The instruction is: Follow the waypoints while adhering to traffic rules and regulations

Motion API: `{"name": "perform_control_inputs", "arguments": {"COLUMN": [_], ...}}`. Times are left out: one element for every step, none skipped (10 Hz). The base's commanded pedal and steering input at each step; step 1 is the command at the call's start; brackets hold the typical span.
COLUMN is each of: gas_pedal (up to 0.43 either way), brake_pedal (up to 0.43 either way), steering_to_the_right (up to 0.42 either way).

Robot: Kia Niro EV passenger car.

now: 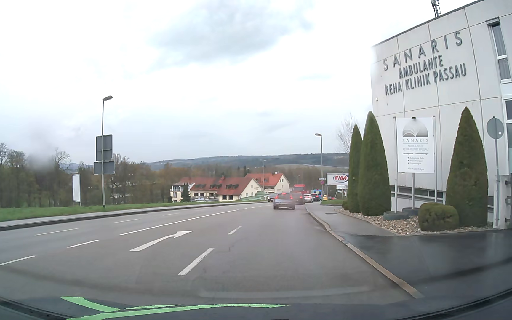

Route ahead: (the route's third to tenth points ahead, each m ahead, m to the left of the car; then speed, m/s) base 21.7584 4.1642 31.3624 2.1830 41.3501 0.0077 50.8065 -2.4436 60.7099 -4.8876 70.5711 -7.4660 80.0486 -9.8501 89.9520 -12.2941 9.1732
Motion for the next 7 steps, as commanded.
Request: {"name": "perform_control_inputs", "arguments": {"gas_pedal": [0.0, 0.0, 0.0, 0.0, 0.0, 0.0, 0.0], "brake_pedal": [0.165, 0.171, 0.171, 0.171, 0.177, 0.177, 0.177], "steering_to_the_right": [0.027, 0.026, 0.023, 0.02, 0.017, 0.015, 0.015]}}
